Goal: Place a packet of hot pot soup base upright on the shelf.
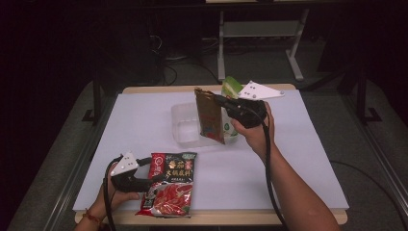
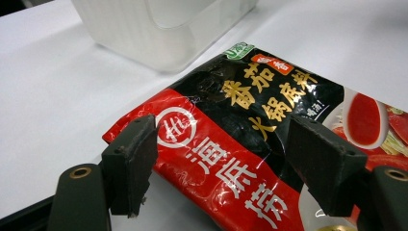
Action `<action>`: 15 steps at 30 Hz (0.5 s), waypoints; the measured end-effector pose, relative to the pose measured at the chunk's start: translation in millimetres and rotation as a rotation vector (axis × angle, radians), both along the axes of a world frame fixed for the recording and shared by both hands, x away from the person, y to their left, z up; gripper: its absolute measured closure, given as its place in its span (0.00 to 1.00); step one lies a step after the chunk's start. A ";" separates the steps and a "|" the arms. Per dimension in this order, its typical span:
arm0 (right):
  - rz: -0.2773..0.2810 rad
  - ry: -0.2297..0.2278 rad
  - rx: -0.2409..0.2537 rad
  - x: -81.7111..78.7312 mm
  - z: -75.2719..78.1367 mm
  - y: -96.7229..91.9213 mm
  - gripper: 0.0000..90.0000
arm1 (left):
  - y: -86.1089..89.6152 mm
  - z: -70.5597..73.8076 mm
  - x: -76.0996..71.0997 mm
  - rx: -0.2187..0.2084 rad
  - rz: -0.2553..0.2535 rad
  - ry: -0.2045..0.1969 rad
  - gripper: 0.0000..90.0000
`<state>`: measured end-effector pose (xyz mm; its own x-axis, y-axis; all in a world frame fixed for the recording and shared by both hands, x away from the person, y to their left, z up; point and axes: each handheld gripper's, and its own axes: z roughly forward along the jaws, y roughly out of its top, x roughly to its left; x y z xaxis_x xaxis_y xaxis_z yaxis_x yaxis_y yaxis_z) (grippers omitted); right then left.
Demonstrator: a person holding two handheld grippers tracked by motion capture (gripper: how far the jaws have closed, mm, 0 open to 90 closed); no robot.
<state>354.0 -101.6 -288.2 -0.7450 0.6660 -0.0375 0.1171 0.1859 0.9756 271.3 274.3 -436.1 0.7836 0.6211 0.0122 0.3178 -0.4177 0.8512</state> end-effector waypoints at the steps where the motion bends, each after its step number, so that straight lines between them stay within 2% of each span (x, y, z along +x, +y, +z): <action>1: -0.009 -0.004 -0.005 2.8 -1.2 2.2 1.00 | 0.2 -0.1 0.1 0.000 0.000 0.000 0.29; 15: -0.056 0.004 -0.010 25.2 -7.3 14.8 1.00 | 0.3 -0.4 -0.4 0.001 -0.005 0.002 0.29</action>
